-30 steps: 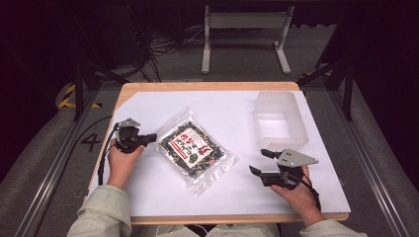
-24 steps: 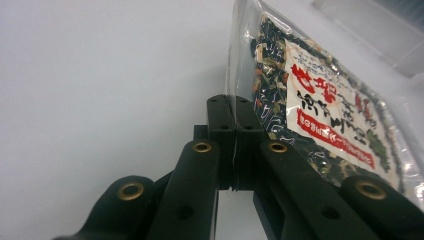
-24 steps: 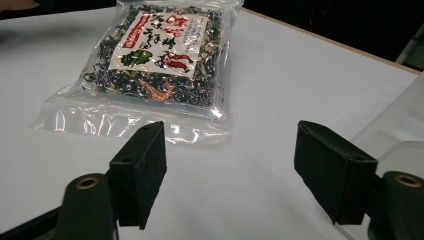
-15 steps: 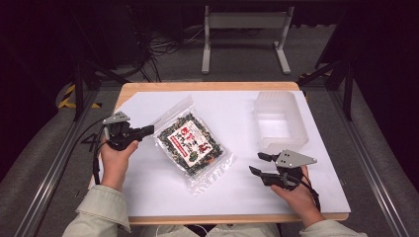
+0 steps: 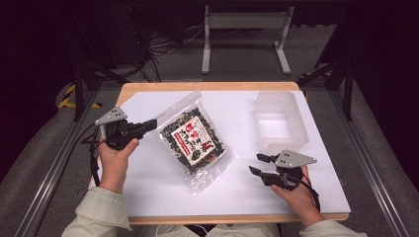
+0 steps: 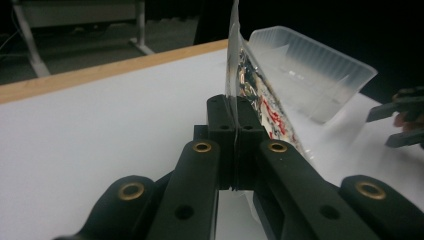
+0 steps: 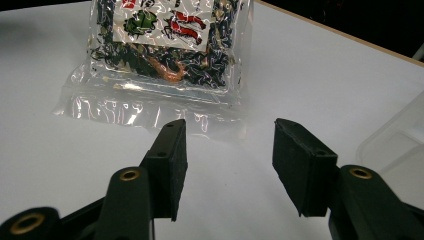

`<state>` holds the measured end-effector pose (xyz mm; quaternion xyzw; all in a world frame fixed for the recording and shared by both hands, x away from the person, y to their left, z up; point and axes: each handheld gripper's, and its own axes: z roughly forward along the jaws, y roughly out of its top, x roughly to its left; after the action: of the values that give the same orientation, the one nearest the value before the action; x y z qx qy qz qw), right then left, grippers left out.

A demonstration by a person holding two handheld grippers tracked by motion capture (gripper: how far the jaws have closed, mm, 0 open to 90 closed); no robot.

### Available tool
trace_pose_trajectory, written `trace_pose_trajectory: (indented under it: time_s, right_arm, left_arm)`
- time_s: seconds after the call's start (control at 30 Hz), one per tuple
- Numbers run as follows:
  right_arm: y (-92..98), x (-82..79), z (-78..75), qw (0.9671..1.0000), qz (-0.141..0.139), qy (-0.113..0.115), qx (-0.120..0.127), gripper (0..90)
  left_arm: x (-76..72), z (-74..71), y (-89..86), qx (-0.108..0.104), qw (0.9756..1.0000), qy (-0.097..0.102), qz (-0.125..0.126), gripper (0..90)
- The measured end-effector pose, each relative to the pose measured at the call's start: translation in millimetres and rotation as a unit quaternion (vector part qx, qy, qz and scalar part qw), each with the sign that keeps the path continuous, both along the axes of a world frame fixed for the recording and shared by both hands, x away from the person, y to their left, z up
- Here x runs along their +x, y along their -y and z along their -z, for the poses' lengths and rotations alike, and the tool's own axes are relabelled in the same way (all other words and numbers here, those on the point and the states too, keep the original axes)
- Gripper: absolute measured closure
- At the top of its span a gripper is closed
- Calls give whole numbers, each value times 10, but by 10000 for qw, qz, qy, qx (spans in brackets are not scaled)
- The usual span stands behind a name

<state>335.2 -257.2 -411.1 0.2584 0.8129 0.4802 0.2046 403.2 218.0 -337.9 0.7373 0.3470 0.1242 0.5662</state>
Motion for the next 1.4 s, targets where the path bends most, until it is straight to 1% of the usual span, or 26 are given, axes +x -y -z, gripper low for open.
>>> trace_pose_trajectory:
  time_s: [0.07, 0.17, 0.27, 0.3, 0.37, 0.5, 0.6, 0.73, 0.83, 0.9, 1.0, 1.13, 1.3, 1.4]
  right_arm:
    - [2, 1, -1, 10000, 3, -15, 18, 482]
    - [3, 3, -2, 10000, 6, -17, 25, 480]
    - [1, 4, -4, 10000, -4, -25, 47, 480]
    - [0, 3, -6, 10000, -10, -25, 51, 480]
    - [-3, 3, -12, 10000, -27, -34, 68, 483]
    - [-8, 7, -36, 9999, -53, -25, 124, 482]
    - [-13, 15, -64, 9998, -69, -26, 211, 480]
    - [-24, 21, -127, 9995, -103, 37, 283, 478]
    - [-45, 21, -201, 9993, -144, 106, 338, 471]
    - [-59, 29, -249, 9990, -165, 149, 378, 465]
    - [-89, 56, -324, 9986, -185, 202, 457, 440]
    - [-160, 129, -414, 9977, -285, 151, 592, 374]
    - [-276, 210, -509, 9966, -406, 172, 692, 325]
    - [-341, 265, -572, 9957, -472, 165, 779, 294]
  left_arm:
    - [-58, -96, 5, -75, 9998, 193, 64, 897]
    - [-138, -207, 15, -159, 9991, 370, 157, 897]
    - [-197, -268, 26, -289, 9982, 484, 225, 898]
    - [-213, -288, 29, -337, 9975, 553, 280, 898]
    - [-234, -312, 39, -379, 9970, 586, 325, 898]
    - [-296, -375, 71, -410, 9957, 718, 408, 898]
    - [-341, -429, 101, -433, 9945, 826, 466, 898]
    - [-394, -505, 151, -369, 9932, 961, 538, 898]
    - [-422, -556, 182, -367, 9926, 995, 589, 898]
    - [-428, -579, 191, -340, 9925, 1019, 581, 898]
    - [-425, -602, 202, -355, 9921, 1055, 584, 898]
    - [-447, -641, 228, -380, 9916, 1065, 630, 898]
    - [-464, -672, 260, -376, 9906, 1120, 685, 898]
    - [-469, -678, 286, -363, 9905, 1095, 741, 898]
